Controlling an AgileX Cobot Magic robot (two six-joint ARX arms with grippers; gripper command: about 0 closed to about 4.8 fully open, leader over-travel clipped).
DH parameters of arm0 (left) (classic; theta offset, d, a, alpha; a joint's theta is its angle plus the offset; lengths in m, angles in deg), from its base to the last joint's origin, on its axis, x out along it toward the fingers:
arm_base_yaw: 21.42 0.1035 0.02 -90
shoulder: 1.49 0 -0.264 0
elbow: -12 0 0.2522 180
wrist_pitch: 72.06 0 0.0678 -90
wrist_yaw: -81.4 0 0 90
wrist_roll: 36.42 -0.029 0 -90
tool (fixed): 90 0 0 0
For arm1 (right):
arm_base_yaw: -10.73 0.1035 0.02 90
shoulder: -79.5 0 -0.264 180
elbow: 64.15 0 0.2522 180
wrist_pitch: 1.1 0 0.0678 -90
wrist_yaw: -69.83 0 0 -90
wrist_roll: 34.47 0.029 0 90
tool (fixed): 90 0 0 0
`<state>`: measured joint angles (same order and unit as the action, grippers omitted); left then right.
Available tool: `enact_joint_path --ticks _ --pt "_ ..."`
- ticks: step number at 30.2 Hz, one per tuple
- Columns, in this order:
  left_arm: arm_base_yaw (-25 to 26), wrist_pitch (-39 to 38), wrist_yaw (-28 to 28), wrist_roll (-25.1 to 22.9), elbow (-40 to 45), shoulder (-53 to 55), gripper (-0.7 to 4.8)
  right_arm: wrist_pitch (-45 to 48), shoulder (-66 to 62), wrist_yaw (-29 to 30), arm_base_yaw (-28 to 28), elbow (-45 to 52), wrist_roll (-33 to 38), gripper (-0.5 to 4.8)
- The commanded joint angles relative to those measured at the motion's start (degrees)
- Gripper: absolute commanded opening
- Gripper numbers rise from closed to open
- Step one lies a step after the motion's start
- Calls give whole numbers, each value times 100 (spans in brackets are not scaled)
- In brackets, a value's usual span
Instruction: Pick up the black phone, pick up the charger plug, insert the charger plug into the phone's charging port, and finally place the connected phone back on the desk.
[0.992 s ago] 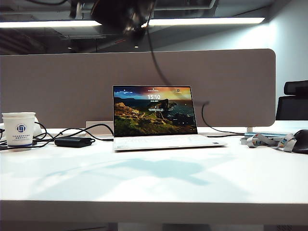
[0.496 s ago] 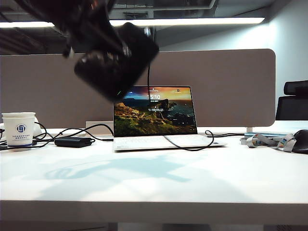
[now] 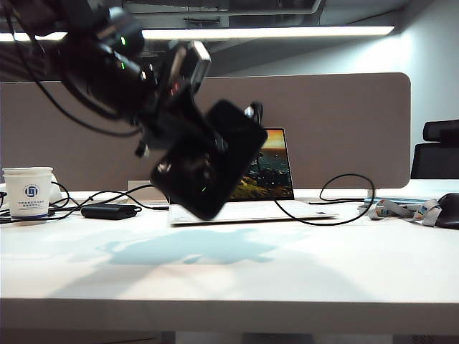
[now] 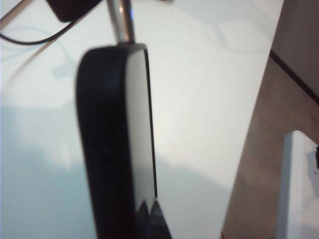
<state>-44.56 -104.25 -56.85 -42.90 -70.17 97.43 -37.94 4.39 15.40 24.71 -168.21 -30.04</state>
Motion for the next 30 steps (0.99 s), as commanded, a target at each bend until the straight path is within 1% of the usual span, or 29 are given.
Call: enact_joint_path --ticks 1,3,6,9,12,16,19,21,24,28,29,30 --pt "7 380 -188 -31 -31 315 -6 48 42 13 4 -17 -20 -9" --pt "7 511 -328 0 -31 538 -6 46 42 15 4 -17 -17 -9" --pt "7 695 -413 282 -31 833 -6 37 42 13 4 -17 -20 -9" --pt "7 802 -348 575 -31 1060 -6 26 42 13 4 -17 -20 -9" --pt "7 859 0 887 -31 1196 -6 9 39 13 4 -17 -20 -9" --pt "7 879 494 918 -33 1263 3 -20 39 11 4 -17 -20 -9" --pt "7 883 931 1001 -33 1300 73 -50 39 11 4 -17 -20 -9" --pt "7 872 1150 994 -33 1303 89 -63 39 13 4 -17 -20 -9" --pt "7 892 1215 997 -35 1303 90 -83 39 13 4 -17 -20 -9" --pt "7 894 1499 994 -48 1300 90 -81 39 13 7 -17 -20 -9" --pt "7 896 1565 994 -48 1300 96 -79 39 11 7 -17 -20 -9" --pt "7 894 1631 994 -48 1300 122 -77 39 11 7 -17 -20 -9"
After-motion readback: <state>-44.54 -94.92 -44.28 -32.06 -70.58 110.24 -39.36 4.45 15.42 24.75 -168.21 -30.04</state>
